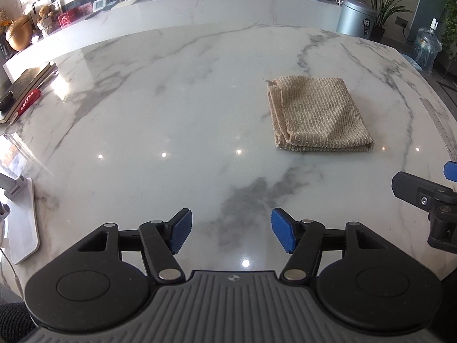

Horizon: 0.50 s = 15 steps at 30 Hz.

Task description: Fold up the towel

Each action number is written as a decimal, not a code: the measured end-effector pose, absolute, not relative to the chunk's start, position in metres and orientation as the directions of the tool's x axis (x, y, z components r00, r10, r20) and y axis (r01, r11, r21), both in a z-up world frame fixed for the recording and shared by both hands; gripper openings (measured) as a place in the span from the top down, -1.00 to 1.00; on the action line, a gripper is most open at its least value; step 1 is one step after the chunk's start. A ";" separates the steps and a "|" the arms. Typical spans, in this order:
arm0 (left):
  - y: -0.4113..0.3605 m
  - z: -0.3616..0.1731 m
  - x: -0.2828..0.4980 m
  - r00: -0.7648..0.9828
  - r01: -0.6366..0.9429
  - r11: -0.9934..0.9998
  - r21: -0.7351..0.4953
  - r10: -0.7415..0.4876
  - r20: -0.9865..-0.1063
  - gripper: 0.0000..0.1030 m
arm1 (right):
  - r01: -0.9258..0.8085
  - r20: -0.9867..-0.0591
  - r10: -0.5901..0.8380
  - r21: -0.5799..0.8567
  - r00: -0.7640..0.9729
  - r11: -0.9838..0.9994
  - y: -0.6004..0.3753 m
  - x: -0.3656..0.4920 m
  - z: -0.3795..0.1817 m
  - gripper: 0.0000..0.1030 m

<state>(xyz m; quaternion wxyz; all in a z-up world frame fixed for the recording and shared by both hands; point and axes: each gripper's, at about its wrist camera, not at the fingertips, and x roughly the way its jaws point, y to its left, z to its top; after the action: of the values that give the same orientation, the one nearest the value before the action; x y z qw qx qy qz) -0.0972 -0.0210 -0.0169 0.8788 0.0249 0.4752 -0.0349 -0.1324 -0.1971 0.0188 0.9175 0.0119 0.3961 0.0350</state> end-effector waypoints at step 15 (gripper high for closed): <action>-0.021 -0.028 -0.093 0.505 0.095 0.995 0.005 -0.044 -0.862 -0.19 | -0.068 -0.748 0.065 0.027 0.660 0.997 -0.190 -0.127 0.009 -0.84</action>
<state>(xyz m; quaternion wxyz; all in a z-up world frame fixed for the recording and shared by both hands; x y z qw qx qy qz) -0.0929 -0.0212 -0.0278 0.8670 0.0258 0.4961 -0.0401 -0.1272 -0.1898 0.0086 0.9112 -0.0017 0.4104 0.0367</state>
